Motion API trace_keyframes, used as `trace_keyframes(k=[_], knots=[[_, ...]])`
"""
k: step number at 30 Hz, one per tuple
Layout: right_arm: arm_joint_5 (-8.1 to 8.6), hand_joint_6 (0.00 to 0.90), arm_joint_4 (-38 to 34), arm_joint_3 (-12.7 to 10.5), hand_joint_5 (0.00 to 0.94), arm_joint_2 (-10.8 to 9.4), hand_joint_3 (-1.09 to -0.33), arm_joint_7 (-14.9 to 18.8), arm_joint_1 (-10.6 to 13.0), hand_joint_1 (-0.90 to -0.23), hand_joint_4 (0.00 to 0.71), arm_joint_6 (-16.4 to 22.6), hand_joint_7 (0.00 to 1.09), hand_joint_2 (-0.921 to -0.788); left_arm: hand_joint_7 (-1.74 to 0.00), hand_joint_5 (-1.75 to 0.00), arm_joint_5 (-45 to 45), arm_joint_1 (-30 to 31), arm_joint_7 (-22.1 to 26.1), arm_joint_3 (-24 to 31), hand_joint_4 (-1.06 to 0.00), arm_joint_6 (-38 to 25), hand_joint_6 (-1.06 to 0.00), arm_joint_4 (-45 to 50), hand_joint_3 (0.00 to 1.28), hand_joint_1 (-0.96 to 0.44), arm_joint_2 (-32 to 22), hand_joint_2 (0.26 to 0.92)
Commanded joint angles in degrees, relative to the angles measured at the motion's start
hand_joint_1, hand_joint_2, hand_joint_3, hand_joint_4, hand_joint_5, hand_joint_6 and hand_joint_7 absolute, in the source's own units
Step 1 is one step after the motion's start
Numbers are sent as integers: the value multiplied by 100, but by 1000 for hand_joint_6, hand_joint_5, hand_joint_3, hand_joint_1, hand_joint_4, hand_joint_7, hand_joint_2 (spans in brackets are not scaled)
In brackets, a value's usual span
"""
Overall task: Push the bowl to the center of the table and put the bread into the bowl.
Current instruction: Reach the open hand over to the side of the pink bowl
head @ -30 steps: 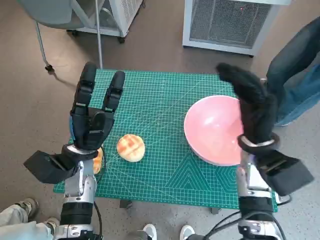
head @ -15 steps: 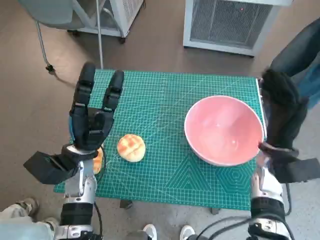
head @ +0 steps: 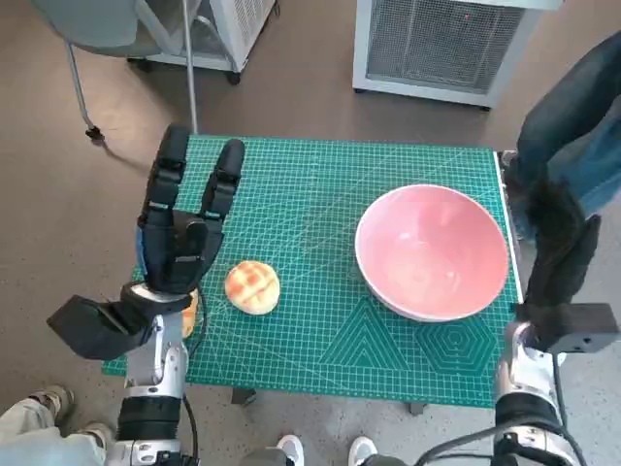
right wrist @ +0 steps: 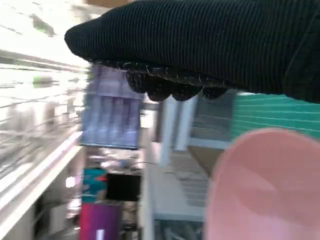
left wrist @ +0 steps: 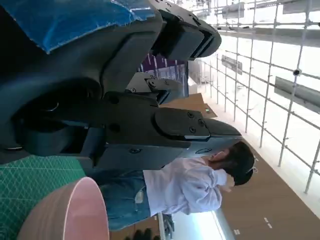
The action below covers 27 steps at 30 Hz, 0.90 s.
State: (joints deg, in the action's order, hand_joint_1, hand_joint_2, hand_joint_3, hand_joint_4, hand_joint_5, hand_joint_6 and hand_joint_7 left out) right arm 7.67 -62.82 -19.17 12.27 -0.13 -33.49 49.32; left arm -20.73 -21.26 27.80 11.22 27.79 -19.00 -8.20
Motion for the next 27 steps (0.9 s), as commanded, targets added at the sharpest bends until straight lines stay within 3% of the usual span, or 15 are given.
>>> trace_keyframes(k=[1,3,9,16,27], knots=[[229,-1,-366,-102,0,-189,-858,184,-59,-521,180,-296,545,-921,-1,-1,-18,93,-36,-7,-397,-74,-377,159,0,-182,6,902],[333,2,-444,-137,0,-278,-854,294,-106,-518,178,-428,542,-921,-1,-1,-10,105,-48,-10,-398,-91,-377,194,0,-183,-1,901],[352,6,-560,-84,0,-452,-849,405,-265,-521,173,-731,536,-921,0,0,6,116,-73,15,-397,-103,-377,216,0,-184,-34,901],[521,9,-680,-157,0,-649,-834,622,-543,-535,165,-1033,534,-921,0,0,18,144,-75,45,-396,-75,-377,223,1,-189,-75,903],[630,6,-909,-259,2,-817,-816,700,-1034,-535,168,-1435,515,-921,-3,-1,27,265,-174,63,-397,-116,-383,397,0,-187,-87,902]])
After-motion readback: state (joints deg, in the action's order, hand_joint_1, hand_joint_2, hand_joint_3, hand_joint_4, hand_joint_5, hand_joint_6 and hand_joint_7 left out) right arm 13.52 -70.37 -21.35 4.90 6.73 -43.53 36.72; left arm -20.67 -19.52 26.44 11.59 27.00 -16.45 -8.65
